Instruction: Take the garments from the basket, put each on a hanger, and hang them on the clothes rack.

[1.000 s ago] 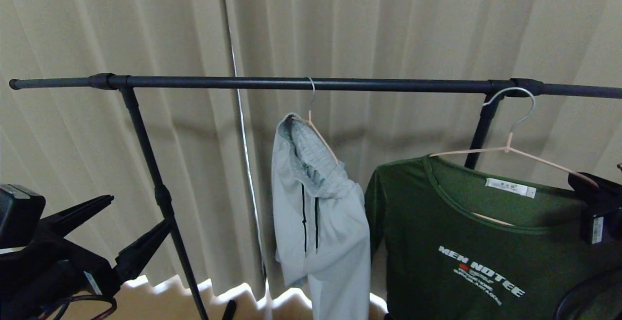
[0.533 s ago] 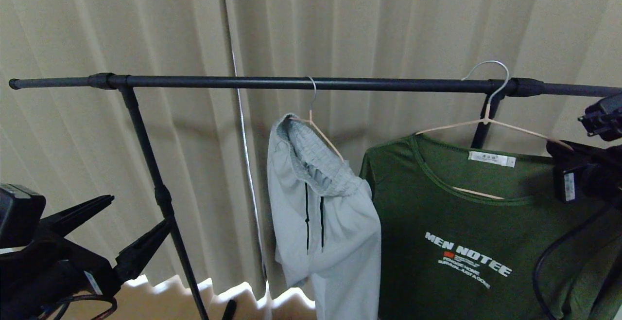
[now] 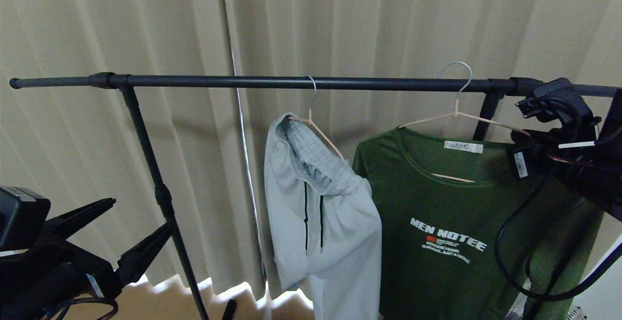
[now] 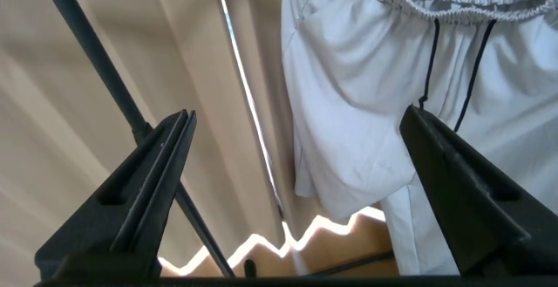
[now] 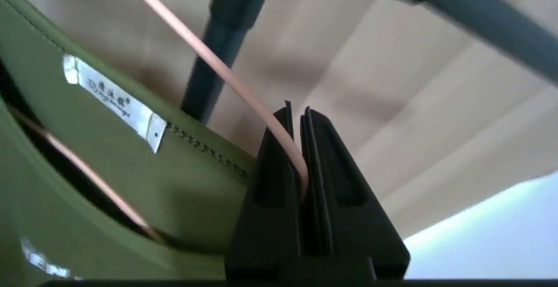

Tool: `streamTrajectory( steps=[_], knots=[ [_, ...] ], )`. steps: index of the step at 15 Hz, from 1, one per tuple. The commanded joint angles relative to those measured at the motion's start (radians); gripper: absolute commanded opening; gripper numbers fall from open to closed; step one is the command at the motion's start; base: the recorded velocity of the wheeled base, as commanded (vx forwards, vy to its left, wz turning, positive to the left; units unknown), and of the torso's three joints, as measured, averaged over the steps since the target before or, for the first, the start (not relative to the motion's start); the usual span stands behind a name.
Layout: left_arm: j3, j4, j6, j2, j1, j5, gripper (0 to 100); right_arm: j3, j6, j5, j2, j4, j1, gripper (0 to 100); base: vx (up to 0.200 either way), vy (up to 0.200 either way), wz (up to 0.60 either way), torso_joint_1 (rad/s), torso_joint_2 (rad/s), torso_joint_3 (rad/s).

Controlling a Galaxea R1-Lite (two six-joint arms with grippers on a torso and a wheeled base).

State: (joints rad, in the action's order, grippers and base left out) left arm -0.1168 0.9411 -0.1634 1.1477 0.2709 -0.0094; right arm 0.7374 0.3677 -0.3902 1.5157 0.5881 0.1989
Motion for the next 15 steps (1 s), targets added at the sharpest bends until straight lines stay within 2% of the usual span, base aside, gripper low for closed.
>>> streamTrajectory(
  steps=[1, 5, 8, 11, 12, 15],
  knots=[
    [0.002, 0.001, -0.002, 0.003, 0.007, 0.0, 100, -0.004, 0.005, -0.001, 0.024, -0.004, 0.02, 0, 0.0, 0.0, 0.0, 0.0, 0.0, 0.0],
    [0.016, 0.001, -0.019, 0.001, 0.018, 0.0, 100, -0.024, 0.005, 0.001, 0.026, -0.004, 0.068, 0, 0.0, 0.0, 0.0, 0.0, 0.0, 0.0],
    [0.014, 0.001, -0.019, 0.0, 0.018, 0.0, 100, -0.032, 0.004, 0.002, 0.023, -0.002, 0.145, 0, 0.0, 0.0, 0.0, 0.0, 0.0, 0.0],
    [0.009, 0.002, -0.018, -0.002, 0.016, 0.0, 100, -0.039, 0.0, 0.007, 0.014, 0.004, 0.155, 0, 0.0, 0.0, 0.0, 0.0, 0.0, 0.0],
    [0.009, 0.002, -0.018, -0.003, 0.014, 0.0, 100, -0.049, -0.004, 0.008, 0.012, 0.007, 0.155, 100, 0.0, 0.0, 0.0, 0.0, 0.0, 0.0],
    [0.003, 0.002, -0.018, -0.003, 0.013, 0.002, 100, -0.101, -0.053, 0.033, 0.007, 0.049, 0.181, 100, 0.0, 0.0, 0.0, 0.0, 0.0, 0.0]
  ],
)
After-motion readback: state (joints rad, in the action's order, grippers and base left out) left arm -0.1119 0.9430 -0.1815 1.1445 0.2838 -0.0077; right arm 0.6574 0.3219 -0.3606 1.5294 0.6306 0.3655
